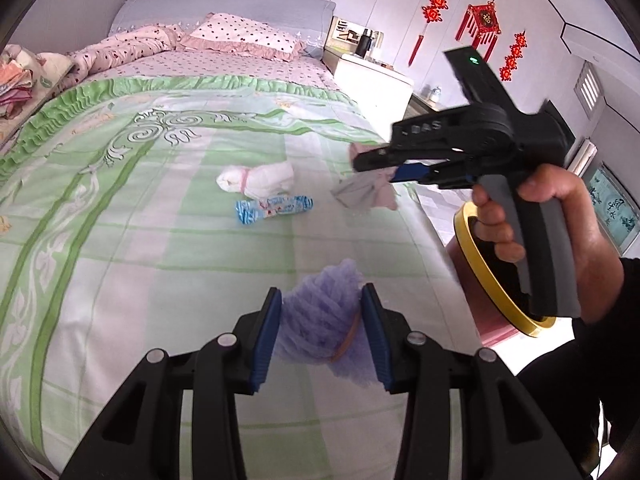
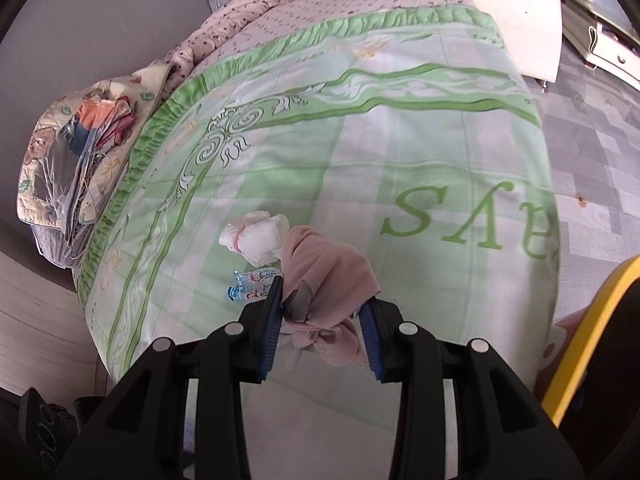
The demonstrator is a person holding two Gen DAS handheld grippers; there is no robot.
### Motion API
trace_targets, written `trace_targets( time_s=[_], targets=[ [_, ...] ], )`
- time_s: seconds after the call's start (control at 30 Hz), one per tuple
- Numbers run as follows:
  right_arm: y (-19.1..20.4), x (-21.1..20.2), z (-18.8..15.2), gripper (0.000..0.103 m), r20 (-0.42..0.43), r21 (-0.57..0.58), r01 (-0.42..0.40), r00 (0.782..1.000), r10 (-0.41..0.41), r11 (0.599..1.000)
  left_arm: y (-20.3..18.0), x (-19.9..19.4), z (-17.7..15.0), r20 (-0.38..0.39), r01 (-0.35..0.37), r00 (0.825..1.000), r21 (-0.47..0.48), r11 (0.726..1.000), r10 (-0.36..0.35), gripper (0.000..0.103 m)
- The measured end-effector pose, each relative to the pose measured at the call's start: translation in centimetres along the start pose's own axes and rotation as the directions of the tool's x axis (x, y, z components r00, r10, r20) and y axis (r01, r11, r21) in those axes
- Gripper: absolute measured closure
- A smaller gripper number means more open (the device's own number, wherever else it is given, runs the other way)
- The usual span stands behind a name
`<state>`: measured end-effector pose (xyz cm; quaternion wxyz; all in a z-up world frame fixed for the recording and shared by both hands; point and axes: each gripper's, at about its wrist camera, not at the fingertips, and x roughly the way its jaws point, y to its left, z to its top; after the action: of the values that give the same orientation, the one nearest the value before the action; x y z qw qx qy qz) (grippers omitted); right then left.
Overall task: Collect trash
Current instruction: 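Carry the purple mesh and pink cloth bundles with both grippers over the bin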
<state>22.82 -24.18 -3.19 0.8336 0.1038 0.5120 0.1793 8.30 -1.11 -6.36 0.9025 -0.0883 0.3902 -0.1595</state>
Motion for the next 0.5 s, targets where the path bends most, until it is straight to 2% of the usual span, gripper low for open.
trace_targets(
  time_s=[0.5],
  targets=[
    [-1.3,-10.6,-1.9,0.069,0.149,-0.012,0.003,0.989,-0.001,1.0,-1.9,-4.2,4.5,0.105,-0.071,0.992,0.053,0.996,0.066,0.065]
  ],
)
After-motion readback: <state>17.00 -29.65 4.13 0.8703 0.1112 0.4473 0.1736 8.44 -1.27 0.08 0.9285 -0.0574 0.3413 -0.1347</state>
